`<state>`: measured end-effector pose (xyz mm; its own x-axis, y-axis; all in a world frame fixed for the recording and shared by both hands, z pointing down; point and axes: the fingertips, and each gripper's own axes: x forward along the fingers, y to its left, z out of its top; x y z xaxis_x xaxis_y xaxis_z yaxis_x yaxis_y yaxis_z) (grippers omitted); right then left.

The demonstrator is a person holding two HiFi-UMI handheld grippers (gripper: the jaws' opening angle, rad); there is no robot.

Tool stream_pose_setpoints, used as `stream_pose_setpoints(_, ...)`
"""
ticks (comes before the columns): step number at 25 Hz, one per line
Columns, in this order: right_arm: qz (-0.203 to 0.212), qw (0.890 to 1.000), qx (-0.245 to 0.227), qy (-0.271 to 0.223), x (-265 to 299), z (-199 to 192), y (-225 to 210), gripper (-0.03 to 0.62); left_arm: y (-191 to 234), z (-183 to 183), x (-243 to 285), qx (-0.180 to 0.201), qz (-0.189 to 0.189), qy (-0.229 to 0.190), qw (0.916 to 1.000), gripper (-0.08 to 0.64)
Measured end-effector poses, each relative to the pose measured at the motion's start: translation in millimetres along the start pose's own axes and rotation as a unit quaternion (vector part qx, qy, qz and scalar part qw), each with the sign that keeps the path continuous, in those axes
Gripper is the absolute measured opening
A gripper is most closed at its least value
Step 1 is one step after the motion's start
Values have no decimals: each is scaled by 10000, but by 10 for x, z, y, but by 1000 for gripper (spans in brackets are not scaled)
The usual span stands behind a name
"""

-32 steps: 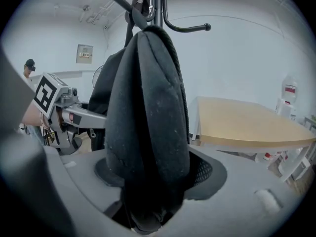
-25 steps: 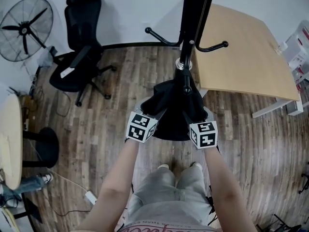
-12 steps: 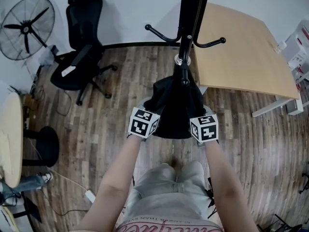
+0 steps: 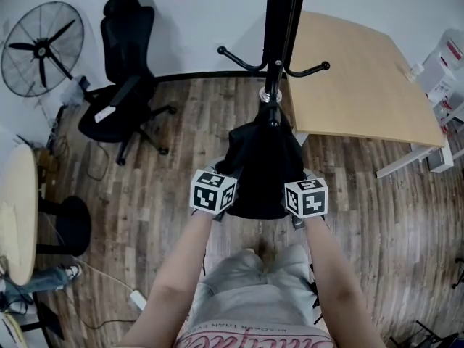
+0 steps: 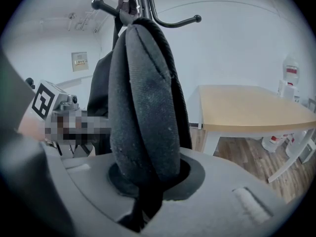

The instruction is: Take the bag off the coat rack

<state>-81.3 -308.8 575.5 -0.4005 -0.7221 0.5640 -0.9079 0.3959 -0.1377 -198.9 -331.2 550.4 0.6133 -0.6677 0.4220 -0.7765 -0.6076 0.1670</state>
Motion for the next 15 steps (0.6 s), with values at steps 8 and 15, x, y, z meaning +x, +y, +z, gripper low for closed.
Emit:
stream_pose_setpoints(8, 109, 9999, -108, -58, -210, 72, 195, 43, -87, 86, -298, -153, 97, -110, 9998, 74)
stream_pose_setpoints(15, 191, 9997, -175, -43, -440, 79, 322, 40, -240, 123, -535, -297, 264, -103, 9992, 74)
